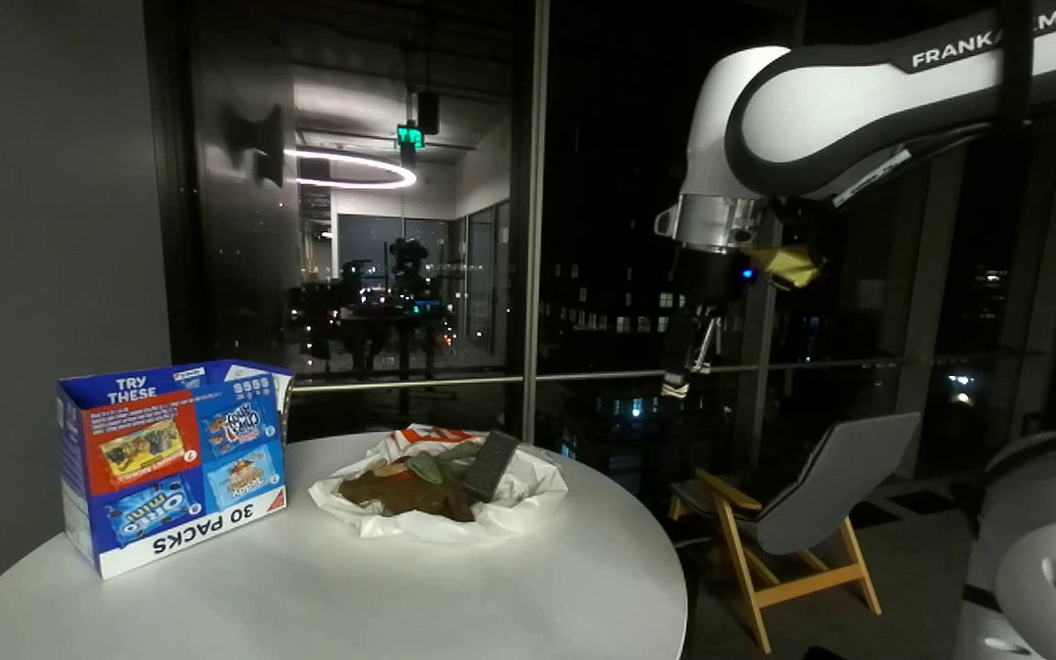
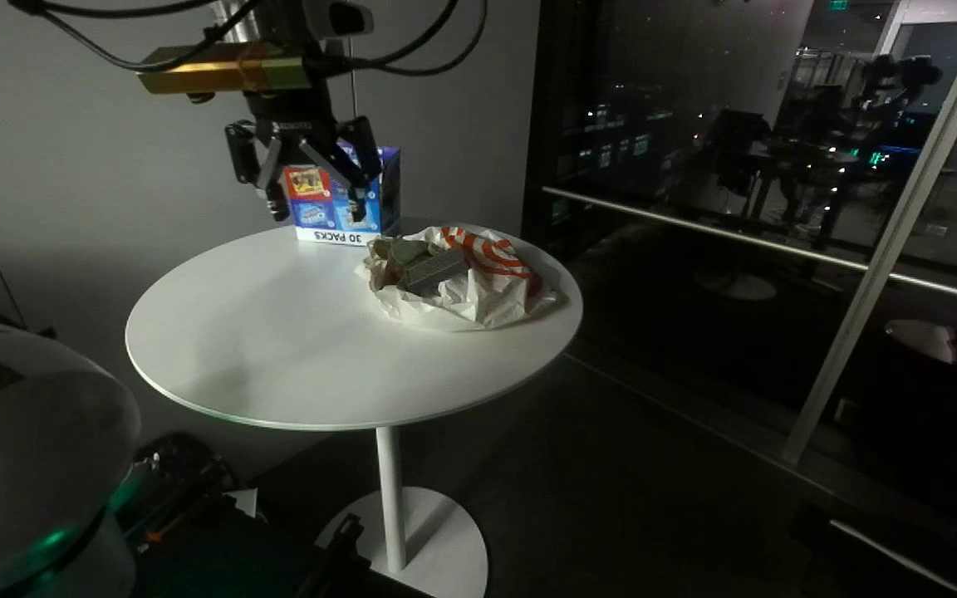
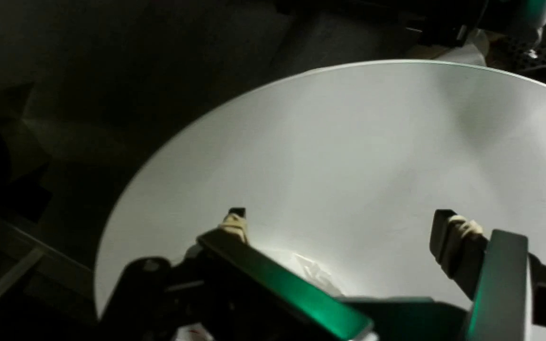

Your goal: Remove the duster and the moose toy from the plastic

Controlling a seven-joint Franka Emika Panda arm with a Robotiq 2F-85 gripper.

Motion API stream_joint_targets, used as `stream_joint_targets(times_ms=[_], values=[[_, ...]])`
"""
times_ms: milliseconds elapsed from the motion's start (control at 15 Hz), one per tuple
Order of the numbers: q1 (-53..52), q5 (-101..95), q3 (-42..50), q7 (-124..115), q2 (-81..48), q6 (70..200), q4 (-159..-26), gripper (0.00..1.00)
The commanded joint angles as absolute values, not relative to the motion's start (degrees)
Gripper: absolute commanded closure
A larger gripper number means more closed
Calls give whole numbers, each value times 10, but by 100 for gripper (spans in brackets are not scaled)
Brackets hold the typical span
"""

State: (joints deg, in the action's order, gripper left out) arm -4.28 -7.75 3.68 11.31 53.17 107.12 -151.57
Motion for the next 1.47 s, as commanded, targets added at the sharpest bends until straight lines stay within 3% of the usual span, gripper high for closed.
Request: stream_joint_targets(times_ms=[0,333,667,1000,1400], values=[[-97,-39,-2,114,467,1130,-1499,0],[-75,-79,-76,27,320,1278,-1452,0],[-8,-116,-121,-156,163,1290,-1329,0],[-9,-64,-93,-248,60,1279,-1242,0],[-9,-27,-53,-305,4,1368,-1230,0]])
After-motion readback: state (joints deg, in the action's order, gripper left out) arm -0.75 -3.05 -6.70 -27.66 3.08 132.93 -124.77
